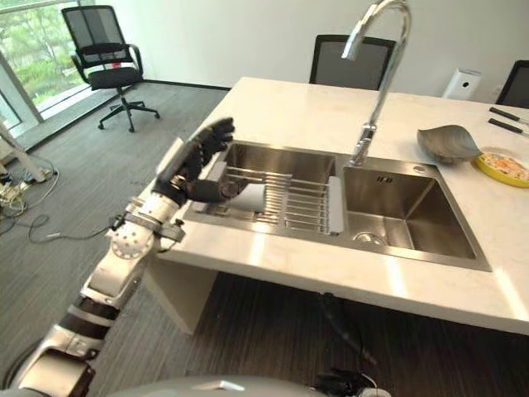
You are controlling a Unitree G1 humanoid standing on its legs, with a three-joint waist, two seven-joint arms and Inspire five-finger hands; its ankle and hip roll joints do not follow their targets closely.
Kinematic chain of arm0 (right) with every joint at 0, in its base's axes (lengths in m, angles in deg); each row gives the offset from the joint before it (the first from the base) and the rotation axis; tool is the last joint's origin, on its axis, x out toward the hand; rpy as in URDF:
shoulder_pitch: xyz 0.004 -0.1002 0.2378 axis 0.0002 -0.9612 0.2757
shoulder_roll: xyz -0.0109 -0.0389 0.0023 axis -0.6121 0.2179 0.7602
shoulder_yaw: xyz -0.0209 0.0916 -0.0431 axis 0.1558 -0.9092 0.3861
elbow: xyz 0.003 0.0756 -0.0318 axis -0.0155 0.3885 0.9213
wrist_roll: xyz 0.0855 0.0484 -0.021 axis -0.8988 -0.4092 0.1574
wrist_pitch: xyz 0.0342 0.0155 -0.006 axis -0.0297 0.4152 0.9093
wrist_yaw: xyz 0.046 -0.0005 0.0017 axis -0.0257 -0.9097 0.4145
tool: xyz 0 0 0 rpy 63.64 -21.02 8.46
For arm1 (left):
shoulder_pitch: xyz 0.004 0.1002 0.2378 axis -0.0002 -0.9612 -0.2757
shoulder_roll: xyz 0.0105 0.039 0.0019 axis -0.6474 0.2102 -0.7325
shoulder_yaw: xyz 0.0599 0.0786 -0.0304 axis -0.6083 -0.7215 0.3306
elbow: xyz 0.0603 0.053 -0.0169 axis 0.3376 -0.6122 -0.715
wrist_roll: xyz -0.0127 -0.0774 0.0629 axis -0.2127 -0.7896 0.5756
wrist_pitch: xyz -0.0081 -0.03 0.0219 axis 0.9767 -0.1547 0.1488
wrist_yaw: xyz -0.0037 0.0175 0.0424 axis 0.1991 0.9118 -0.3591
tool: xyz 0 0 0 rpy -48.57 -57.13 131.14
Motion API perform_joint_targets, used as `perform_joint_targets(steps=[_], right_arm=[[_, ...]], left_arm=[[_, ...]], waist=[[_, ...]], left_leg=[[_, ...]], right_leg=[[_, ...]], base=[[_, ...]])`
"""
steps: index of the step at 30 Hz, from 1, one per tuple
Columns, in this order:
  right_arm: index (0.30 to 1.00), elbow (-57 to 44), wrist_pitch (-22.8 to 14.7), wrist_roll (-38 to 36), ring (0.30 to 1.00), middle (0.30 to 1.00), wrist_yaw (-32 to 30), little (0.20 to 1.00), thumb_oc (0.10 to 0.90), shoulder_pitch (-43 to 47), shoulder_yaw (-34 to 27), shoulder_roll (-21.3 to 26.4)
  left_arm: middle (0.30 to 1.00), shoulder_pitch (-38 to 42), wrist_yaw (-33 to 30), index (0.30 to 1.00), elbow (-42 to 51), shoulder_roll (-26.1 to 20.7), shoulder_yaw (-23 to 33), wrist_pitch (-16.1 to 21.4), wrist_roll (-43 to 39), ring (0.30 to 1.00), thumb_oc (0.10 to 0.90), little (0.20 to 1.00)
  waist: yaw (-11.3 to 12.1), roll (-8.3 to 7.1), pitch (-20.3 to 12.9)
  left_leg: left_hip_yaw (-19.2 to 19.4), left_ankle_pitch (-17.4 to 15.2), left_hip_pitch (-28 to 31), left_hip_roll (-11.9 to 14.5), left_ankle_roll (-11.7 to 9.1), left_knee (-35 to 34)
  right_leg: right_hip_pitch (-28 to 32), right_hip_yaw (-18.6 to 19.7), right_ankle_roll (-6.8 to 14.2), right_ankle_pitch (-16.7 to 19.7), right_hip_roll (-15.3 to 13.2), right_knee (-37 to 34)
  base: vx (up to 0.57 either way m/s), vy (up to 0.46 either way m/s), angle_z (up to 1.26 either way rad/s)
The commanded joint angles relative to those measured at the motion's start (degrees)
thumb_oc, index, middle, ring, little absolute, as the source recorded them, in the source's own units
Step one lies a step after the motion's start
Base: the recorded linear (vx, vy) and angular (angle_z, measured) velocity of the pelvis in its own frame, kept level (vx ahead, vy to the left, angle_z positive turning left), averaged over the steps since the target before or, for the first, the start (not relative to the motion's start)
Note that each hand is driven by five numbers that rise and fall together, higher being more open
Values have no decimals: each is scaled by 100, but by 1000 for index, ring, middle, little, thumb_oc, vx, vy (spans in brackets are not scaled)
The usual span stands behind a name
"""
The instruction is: Place the dishes in the dishwasher.
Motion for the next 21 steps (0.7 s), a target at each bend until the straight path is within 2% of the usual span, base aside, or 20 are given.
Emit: perform_joint_targets(steps=[1, 7, 13, 18, 21], right_arm=[[900, 231, 51, 33, 900, 900, -13, 900, 800, -9, 222, 302], [900, 363, 106, 104, 900, 900, 80, 900, 800, -185, 413, 156], [900, 416, 108, 133, 900, 900, 112, 900, 800, -334, 440, 134], [900, 366, 112, 74, 900, 900, 112, 900, 800, -166, 498, 66], [900, 321, 96, 62, 900, 900, 108, 900, 800, -128, 536, 51]], left_arm=[[900, 977, -160, 900, 159, -138, 406, 493, -100, 900, 800, 900], [900, 1230, -350, 900, -612, -298, 187, 400, 714, 900, 800, 900], [900, 1527, -476, 900, -1363, -764, -7, 263, 1650, 900, 800, 900], [900, 1855, -474, 900, -1853, -1247, -462, 127, 2592, 900, 800, 900], [900, 1989, -518, 900, -1992, -1375, -635, 122, 2880, 900, 800, 900]], waist=[[-75, 333, 4], [-190, 379, -20], [-316, 423, -26], [-326, 449, -70], [-330, 452, -79]], left_leg=[[-55, 566, -273, 187, 35, -963], [107, 564, -145, 308, -27, -985], [185, 581, -117, 327, -54, -1009], [219, 564, -96, 310, -45, -1028], [232, 552, -93, 296, -40, -1031]], right_leg=[[476, -154, 429, -985, 198, 76], [514, -61, 383, -1115, 316, 76], [508, 5, 371, -1138, 355, 76], [506, 34, 379, -1117, 339, 76], [496, 57, 391, -1104, 331, 76]], base=[[47, -78, -25], [32, -45, -19], [2, -9, -5], [0, 0, 0], [-3, 8, -1]])
